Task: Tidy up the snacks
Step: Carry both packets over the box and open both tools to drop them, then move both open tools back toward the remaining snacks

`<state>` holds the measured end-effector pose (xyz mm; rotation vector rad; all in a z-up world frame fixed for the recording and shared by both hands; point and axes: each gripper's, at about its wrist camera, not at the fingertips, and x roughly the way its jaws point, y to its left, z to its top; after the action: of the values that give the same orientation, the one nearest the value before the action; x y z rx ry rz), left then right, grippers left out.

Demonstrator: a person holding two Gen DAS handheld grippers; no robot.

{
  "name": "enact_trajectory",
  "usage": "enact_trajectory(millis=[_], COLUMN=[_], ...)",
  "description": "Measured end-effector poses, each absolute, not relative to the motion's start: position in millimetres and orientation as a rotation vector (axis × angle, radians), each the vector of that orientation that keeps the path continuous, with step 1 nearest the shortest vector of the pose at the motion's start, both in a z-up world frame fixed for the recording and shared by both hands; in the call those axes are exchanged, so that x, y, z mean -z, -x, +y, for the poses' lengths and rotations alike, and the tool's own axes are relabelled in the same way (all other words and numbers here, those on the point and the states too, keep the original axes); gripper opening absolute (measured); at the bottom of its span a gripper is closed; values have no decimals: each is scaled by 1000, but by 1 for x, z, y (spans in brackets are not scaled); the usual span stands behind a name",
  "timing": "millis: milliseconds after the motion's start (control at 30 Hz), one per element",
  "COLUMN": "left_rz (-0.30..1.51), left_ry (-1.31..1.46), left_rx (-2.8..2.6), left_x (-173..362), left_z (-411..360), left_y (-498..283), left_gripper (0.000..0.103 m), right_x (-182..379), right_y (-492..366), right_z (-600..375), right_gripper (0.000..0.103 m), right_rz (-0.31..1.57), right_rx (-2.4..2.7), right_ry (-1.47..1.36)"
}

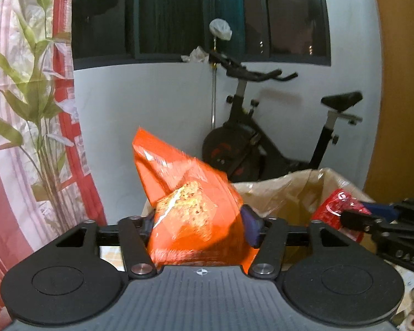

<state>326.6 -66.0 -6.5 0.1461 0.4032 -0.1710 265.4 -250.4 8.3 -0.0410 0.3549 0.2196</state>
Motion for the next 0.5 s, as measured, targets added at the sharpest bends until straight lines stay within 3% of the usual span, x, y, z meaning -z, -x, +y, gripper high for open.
enact_trajectory(millis=[100, 200, 267, 500], left_rz=[397, 380, 374, 376], left_ry=[-144, -140, -135, -72], left_rx=[163, 172, 161, 182], left_x=[5, -1, -7, -25], left_z=[-61, -56, -52, -33], left_y=[-326, -319, -314, -284], left_gripper=[78, 82, 82, 82], right_x=[-5, -7, -9, -22], right_y=[-267, -265, -261, -241], right_z=[-251, -251, -251, -250], right_gripper=[34, 37, 47, 48], right_rz=[382, 395, 391, 381], right_rx=[-199, -184, -174, -182], right_ry=[43, 38, 42, 26])
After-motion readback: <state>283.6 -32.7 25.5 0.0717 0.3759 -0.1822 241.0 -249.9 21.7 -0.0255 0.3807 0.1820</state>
